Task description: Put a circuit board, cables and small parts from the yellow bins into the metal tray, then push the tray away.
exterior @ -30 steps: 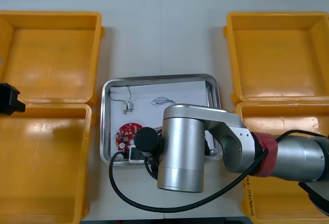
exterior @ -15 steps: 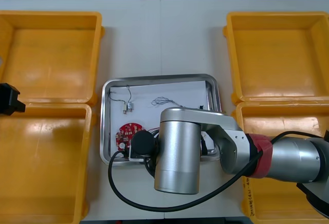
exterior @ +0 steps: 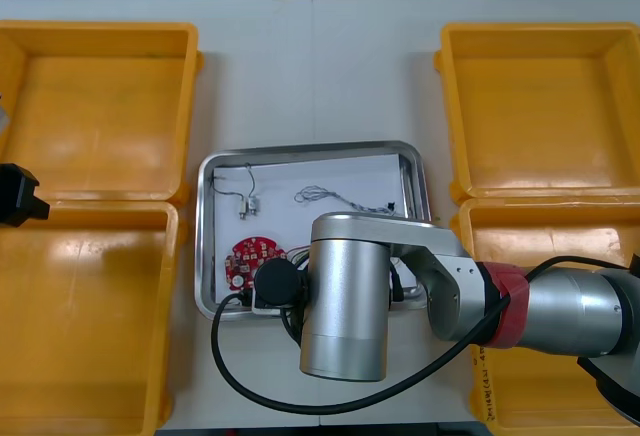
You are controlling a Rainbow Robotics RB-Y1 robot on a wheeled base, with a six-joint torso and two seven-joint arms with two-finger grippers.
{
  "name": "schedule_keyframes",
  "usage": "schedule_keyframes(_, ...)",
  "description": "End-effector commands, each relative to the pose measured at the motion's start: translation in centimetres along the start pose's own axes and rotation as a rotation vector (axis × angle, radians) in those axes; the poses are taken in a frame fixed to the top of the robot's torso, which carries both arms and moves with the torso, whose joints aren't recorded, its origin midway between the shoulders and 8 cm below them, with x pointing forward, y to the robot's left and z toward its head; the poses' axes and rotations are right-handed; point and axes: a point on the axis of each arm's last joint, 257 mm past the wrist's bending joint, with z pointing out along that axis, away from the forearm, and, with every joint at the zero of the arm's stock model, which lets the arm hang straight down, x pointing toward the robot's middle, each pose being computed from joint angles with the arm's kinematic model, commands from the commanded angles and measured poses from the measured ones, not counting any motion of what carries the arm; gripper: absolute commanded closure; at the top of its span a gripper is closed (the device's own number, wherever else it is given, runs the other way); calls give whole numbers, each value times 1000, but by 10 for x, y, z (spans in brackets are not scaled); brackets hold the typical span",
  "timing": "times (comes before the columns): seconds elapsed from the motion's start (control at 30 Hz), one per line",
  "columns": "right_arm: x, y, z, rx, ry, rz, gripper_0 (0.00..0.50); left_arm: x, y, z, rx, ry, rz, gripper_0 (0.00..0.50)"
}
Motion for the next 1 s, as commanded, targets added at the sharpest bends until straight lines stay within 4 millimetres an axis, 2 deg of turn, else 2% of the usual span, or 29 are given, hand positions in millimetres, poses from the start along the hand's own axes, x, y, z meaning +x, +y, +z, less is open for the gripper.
schedule_keyframes(0.03,-11,-9,-5,36,-20,12,208,2,-1,-5,5,-15,77,0)
schedule_keyframes(0.07,-11,-10,-5,39,-20,11,227,2,-1,-5,5,-15,77,0)
schedule_keyframes(0.13,-11,-10,-5,40,-20,14,315,2,-1,-5,5,-15,77,0)
schedule_keyframes(0.5,-9,-13,-5,47,-16,22,483,2,-1,-5,5,-15,77,0)
schedule_keyframes(0.73,-8,-14,-6,47,-12,28,500,2,-1,-5,5,-15,77,0)
schedule_keyframes(1.0,-6,-32,-15,70,-13,50,500,2,-1,-5,5,-15,77,0)
